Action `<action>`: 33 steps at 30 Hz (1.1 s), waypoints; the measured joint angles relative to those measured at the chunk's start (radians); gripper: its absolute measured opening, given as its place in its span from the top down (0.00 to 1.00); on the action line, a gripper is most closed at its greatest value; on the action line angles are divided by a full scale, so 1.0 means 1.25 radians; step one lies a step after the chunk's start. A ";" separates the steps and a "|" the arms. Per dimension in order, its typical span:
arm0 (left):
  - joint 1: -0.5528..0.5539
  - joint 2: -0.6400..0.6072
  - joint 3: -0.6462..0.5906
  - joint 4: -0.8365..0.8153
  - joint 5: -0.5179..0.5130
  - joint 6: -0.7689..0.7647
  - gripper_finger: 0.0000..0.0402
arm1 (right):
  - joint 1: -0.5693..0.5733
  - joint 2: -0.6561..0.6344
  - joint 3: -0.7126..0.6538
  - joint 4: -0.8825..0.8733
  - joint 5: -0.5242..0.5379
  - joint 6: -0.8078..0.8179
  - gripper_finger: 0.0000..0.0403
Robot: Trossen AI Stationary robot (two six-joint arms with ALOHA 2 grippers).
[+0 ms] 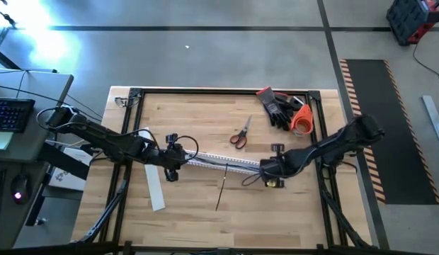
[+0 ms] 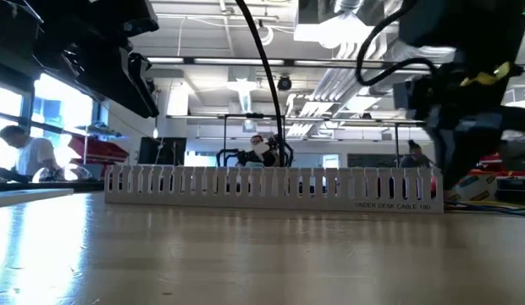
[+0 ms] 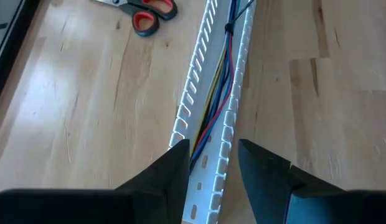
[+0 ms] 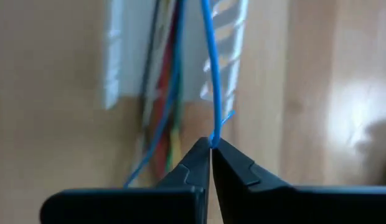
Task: Ziptie cables
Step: Put the zip tied cables into the white cable duct
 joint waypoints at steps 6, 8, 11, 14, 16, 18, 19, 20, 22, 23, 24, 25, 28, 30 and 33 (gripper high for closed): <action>0.000 0.000 0.000 0.003 0.000 -0.001 0.70 | 0.072 -0.026 0.000 -0.076 -0.044 0.155 1.00; 0.000 0.000 0.000 0.009 -0.004 0.007 0.70 | 0.079 -0.025 -0.001 -0.101 -0.054 0.219 1.00; 0.000 0.000 0.000 0.026 -0.005 0.021 0.70 | 0.080 -0.025 -0.001 -0.136 -0.069 0.265 1.00; 0.000 0.000 0.000 0.026 -0.006 0.021 0.70 | 0.079 -0.025 -0.001 -0.170 -0.068 0.296 0.98; 0.001 0.000 0.000 0.020 -0.006 0.021 0.70 | 0.079 -0.025 -0.001 -0.162 -0.054 0.304 0.94; 0.001 0.000 0.000 0.012 -0.006 0.021 0.70 | 0.079 -0.025 -0.001 -0.132 -0.040 0.302 0.89; 0.001 0.000 0.000 0.012 -0.006 0.021 0.70 | 0.079 -0.025 -0.001 -0.112 -0.036 0.297 0.85; 0.001 0.000 0.000 0.013 -0.006 0.021 0.70 | 0.079 -0.025 -0.001 -0.100 -0.034 0.289 0.82; 0.001 0.000 0.000 0.013 -0.006 0.021 0.70 | 0.079 -0.025 -0.001 -0.098 -0.034 0.280 0.74; 0.001 0.000 0.000 0.013 -0.006 0.020 0.70 | 0.079 -0.025 -0.001 -0.103 -0.036 0.277 0.71; 0.001 0.000 0.000 0.013 -0.006 0.018 0.70 | 0.079 -0.025 -0.001 -0.103 -0.042 0.269 0.67; 0.001 0.000 0.000 0.013 -0.006 0.015 0.70 | 0.080 -0.026 -0.001 -0.101 -0.046 0.262 0.64; 0.001 0.000 0.000 0.011 0.002 0.014 0.70 | 0.090 -0.026 -0.001 -0.073 -0.030 0.227 0.58; 0.001 0.000 0.000 0.009 0.015 0.013 0.70 | 0.100 -0.027 -0.012 -0.017 -0.001 0.198 0.57; 0.001 0.000 0.000 0.008 0.017 0.005 0.70 | 0.106 -0.028 -0.063 0.060 0.015 0.177 0.56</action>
